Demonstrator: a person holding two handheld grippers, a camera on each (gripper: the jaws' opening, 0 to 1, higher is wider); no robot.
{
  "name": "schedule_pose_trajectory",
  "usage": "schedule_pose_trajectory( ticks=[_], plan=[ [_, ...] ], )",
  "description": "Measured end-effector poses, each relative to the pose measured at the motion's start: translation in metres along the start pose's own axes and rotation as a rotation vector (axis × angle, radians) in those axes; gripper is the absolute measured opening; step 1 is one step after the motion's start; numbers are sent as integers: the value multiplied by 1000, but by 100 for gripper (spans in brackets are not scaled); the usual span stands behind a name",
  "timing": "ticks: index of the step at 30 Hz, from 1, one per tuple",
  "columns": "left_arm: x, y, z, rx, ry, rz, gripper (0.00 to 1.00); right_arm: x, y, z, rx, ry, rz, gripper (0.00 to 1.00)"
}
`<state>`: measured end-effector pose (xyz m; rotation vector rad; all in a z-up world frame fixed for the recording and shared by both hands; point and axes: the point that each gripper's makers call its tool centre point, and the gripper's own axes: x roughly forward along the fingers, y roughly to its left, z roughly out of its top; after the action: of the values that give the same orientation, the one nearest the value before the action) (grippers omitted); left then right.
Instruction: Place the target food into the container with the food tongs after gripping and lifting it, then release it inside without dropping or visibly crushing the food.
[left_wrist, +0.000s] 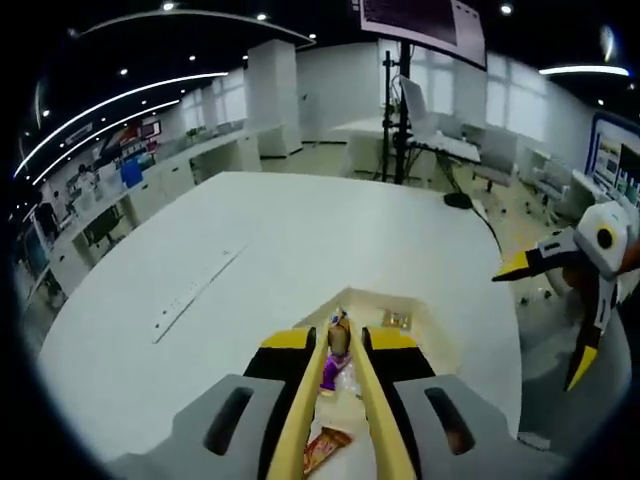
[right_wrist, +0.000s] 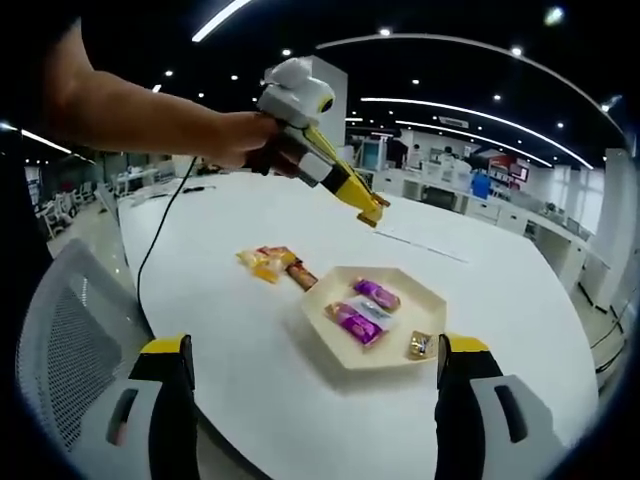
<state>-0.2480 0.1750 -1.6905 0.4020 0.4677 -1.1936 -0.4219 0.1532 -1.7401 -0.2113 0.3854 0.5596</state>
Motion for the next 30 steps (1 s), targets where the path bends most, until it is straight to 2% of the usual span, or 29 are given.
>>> schedule_pose_trajectory(
  ticks=[1,3,5,10,24,30],
  plan=[
    [1,-1,7,11,-34,1,20,0,0,0,-1,0,-1,100],
    [-1,-6,8,4,-30,-21,22,0,0,0,-2,0,-2,100],
    [-5,-7,10,38,-44,-30,23,0,0,0,-2,2,-2,100],
    [-15,-6,11,44,-55,-34,24,0,0,0,-4,0,-1,100],
    [-39,13,12,18,-92,-6,25,1,1,0,-6,5,5,100],
    [-49,23,6,31,-95,17,26,1,1,-1,-6,9,7,100]
  ],
)
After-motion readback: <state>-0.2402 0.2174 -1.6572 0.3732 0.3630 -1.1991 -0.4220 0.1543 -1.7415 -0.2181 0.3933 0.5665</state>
